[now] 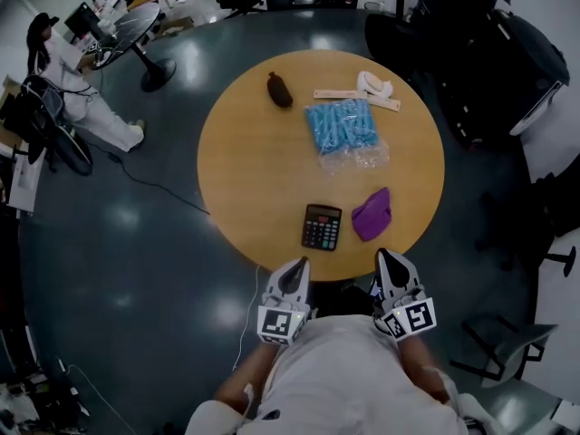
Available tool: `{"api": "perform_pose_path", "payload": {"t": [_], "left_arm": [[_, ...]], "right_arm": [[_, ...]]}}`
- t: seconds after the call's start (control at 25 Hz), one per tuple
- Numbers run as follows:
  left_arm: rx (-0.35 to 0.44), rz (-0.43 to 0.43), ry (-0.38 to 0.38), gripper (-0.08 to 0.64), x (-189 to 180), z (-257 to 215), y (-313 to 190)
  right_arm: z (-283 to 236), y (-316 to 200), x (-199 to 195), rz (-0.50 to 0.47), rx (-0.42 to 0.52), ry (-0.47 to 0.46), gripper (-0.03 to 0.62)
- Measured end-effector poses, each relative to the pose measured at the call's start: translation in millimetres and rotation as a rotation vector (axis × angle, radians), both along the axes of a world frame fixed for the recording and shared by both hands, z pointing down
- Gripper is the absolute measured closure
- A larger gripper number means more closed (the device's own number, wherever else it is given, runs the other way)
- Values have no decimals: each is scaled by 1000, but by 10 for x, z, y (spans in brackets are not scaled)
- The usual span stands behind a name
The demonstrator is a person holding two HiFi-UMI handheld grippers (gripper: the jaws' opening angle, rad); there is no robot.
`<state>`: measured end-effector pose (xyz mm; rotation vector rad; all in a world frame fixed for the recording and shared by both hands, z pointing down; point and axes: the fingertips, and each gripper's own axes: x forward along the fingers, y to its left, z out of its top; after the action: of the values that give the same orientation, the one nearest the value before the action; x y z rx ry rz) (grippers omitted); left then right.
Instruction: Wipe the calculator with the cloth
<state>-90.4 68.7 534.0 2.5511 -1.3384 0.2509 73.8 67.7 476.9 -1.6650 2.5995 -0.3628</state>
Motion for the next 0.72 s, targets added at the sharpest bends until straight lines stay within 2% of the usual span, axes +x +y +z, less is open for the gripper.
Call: {"api": "perform_pose_path", "payload": {"t": [0.16,0.28,0.36,0.48,0.56,0.72], "left_arm": [[-49,59,-37,552,79,174,-179],[-86,160,-99,552,246,369,-307],[-120,249,-210,552,353,595,-377],[-190,408,-419,549,477,1062,-489],[-204,485,-489,549,552,1283,-650],[-236,667,-580,547,737,1627,-1010]], "right_arm": [[48,-212,5,-7,-23,-3,576],[106,-384,29,-25,-39,-1,577],[151,-493,43,-44,-53,-2,575],[215,-648,62,-81,-64,4,576],[259,-742,95,-96,-74,8,575],[353,-852,186,-115,-93,12,575]]}}
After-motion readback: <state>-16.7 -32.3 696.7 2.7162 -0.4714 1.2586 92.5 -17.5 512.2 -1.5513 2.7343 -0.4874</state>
